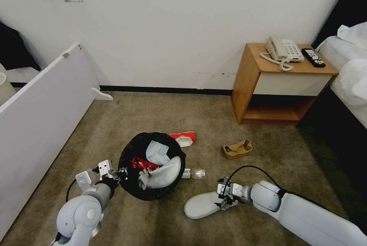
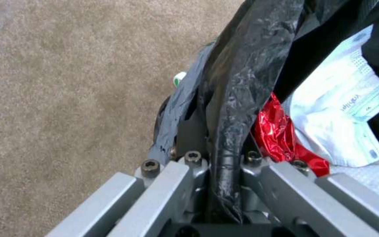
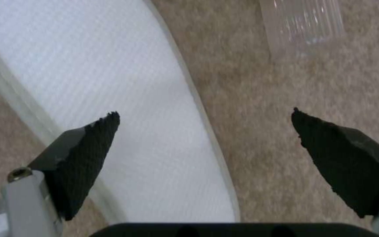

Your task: Pick up the trash bin and place the garbage on the floor into it.

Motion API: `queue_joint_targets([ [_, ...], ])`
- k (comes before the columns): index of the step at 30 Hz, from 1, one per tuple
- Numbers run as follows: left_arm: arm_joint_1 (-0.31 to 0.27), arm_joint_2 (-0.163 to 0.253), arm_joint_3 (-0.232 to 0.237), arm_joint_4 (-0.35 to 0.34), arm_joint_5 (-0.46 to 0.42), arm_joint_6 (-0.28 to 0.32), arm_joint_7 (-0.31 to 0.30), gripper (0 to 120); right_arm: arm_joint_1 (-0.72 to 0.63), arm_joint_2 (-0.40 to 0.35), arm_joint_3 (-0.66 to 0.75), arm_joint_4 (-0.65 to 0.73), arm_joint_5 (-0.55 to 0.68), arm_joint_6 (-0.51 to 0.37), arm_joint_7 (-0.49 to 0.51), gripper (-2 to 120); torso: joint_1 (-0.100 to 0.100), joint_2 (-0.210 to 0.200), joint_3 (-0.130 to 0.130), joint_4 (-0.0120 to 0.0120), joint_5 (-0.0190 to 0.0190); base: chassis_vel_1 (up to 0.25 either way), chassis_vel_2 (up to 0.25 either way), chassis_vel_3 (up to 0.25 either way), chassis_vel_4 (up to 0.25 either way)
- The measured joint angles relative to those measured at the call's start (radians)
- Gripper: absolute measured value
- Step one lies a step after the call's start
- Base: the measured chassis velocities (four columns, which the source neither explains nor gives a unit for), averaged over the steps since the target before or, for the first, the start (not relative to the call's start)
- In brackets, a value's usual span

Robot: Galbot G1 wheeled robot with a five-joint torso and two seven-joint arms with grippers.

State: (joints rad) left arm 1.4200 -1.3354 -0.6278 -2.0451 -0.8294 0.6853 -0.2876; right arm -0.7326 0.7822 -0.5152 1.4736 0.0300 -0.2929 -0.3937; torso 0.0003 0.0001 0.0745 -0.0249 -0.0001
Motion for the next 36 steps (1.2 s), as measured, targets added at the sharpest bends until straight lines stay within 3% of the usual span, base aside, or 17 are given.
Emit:
queue_joint_targets([
  [23,0.008,-0.014,-0.004,0.0,0.017,-0.003,0.007,1,-0.006,-0.023,-0.02,0.06,0.023,-0.014,0.028,100,0.0,0.0,0.0,0.0,0.0002,0.0,0.0,0.0,0.0],
  [36,0.023,-0.031,-0.007,-0.013,0.034,-0.008,0.01,1,-0.111,-0.119,0.054,0.101,-0.022,-0.013,-0.002,100,0.0,0.0,0.0,-0.0001,0.0002,0.0,0.0,0.0,0.0],
])
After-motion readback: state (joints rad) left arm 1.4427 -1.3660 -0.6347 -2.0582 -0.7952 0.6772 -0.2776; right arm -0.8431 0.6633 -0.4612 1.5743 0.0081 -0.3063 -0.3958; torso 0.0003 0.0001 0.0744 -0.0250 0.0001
